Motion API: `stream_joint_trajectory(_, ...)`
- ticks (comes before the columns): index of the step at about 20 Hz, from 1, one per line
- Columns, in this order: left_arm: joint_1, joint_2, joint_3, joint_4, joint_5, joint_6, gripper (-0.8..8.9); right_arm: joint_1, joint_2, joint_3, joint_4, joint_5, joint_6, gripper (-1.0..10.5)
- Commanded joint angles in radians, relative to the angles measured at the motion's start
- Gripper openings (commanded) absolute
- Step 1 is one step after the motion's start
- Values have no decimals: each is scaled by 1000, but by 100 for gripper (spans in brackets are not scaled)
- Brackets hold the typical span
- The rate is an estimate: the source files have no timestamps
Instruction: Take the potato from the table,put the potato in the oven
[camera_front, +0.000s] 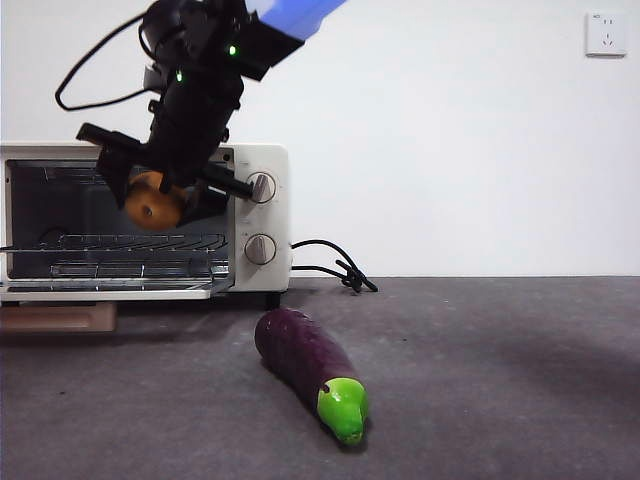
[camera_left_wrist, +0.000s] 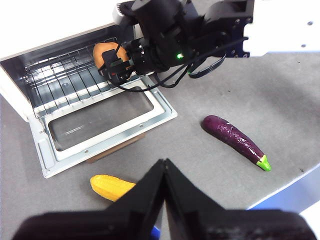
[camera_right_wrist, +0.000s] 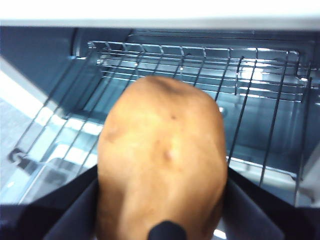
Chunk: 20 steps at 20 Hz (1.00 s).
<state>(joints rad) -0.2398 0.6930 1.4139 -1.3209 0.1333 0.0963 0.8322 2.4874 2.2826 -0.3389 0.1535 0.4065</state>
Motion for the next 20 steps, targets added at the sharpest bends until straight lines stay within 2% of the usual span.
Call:
stream_joint_trajectory(1, -7, 8, -2, 5, -2, -8, -4, 0, 48, 2, 37, 5, 9, -8)
stream_joint_trajectory(3, -11, 13, -2, 5, -2, -9, -5, -2, 64, 2, 64, 5, 9, -8)
stream_joint_trajectory(10, -18, 26, -2, 5, -3, -10, -5, -2, 68, 2, 114, 80, -16, -7)
stream_joint_trajectory(14, -28, 43, -2, 5, -3, -10, -4, -2, 68, 2, 129, 86, -23, 10)
stream_joint_trajectory(15, -28, 43, -2, 5, -3, -10, -4, -2, 68, 2, 130, 86, -27, 56)
stream_joint_trajectory(18, -28, 43, -2, 5, -3, -10, -5, -2, 68, 2, 131, 88, -28, 320)
stream_joint_trajectory(20, -27, 43, -2, 5, -3, -10, -4, -2, 68, 2, 131, 90, -29, 324)
